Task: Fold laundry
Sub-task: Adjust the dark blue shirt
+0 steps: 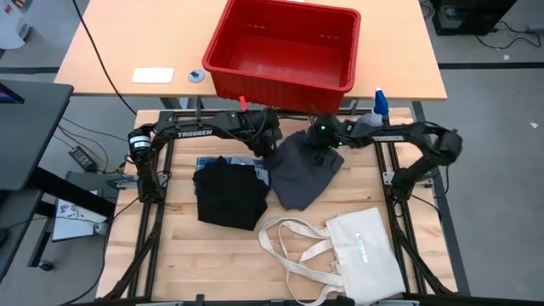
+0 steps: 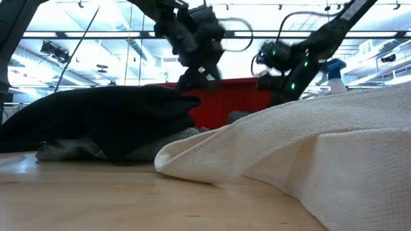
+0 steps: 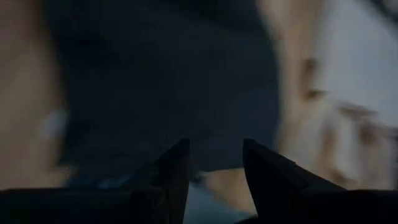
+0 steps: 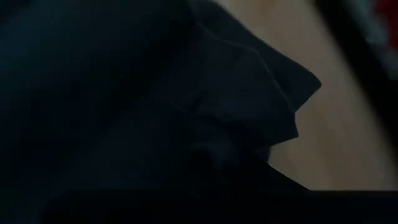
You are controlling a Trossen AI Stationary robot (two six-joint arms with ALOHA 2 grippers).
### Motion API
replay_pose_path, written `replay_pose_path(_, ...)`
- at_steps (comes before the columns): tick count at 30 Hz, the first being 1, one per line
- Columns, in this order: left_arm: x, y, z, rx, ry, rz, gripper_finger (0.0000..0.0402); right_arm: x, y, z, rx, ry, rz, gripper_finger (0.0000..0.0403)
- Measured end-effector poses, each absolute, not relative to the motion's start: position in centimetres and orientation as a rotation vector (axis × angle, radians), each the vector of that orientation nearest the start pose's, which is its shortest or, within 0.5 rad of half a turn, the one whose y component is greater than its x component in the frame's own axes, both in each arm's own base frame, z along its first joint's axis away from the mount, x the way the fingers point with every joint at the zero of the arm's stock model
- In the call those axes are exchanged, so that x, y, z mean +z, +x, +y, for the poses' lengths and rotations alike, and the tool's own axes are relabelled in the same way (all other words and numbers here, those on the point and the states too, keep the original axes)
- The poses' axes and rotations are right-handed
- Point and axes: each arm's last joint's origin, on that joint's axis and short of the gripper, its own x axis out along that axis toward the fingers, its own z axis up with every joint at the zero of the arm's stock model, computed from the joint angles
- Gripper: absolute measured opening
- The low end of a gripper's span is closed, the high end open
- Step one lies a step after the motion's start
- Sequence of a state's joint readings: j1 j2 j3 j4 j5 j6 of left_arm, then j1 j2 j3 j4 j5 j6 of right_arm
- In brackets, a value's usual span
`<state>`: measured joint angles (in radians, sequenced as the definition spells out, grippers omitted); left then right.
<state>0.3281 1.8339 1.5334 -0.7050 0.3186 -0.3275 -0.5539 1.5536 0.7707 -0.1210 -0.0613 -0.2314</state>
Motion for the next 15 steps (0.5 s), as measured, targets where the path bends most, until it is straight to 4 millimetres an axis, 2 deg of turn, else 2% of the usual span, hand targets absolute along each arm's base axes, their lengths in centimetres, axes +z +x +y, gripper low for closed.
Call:
replay_pose_path(4, 25.2, 36.3, 13.7, 0.334, -0.609, 1.024, 0.0150, 14.4, 25.5, -16.0, -0.378, 0.140, 0.948, 0.0064)
replay_pose_path(7, 24.3, 36.2, 15.4, 0.378, -0.625, 1.018, 0.0151, 13.9, 25.7, -16.4, -0.379, 0.205, 0.944, 0.0090)
replay_pose_path(12, 22.0, 36.2, 17.4, 0.299, -0.718, 1.058, 0.0156, 14.0, 25.7, -16.8, -0.406, 0.257, 0.930, 0.0136)
replay_pose_path(15, 21.0, 36.4, 17.7, 0.272, -0.714, 1.079, 0.0182, 14.3, 25.6, -16.9, -0.419, 0.273, 0.920, 0.0154)
